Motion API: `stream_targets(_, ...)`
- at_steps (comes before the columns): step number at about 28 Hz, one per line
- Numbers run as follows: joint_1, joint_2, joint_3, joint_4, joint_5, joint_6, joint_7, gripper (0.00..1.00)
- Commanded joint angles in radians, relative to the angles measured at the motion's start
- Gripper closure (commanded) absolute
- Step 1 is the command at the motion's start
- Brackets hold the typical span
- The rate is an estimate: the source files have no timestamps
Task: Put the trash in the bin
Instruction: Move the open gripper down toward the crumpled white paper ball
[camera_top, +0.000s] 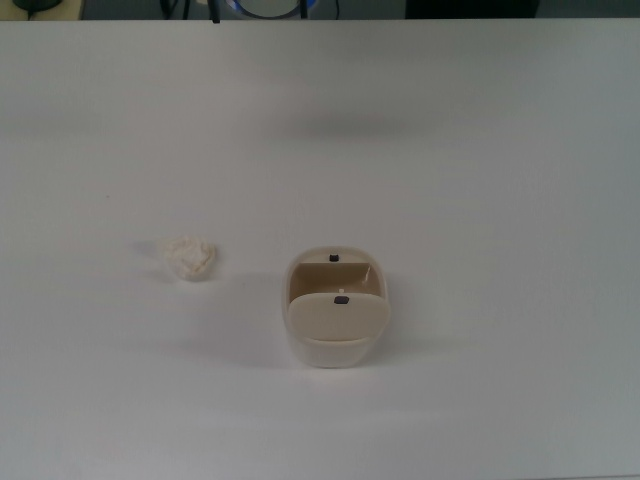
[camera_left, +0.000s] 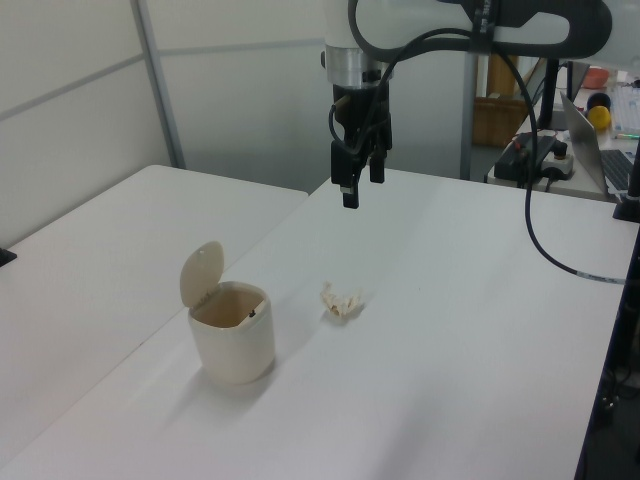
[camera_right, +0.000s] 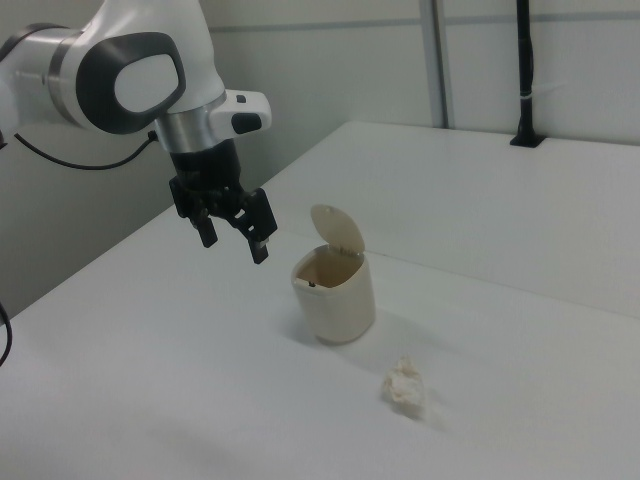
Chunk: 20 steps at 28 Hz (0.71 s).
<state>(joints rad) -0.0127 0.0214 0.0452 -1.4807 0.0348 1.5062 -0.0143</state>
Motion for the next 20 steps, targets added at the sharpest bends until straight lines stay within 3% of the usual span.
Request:
stream_targets(1,-0.012,-0.003,-0.002,-0.007,0.010,-0.001,-0.001,0.00)
stream_targets(5,-0.013,0.017,-0.002,-0.009,-0.003,0.038,-0.003,0.00)
stream_targets(13,-0.064,0.127,-0.011,-0.010,-0.009,0.132,-0.121,0.00)
stream_targets(20,-0.092,0.251,-0.011,-0.012,-0.085,0.235,-0.165,0.00)
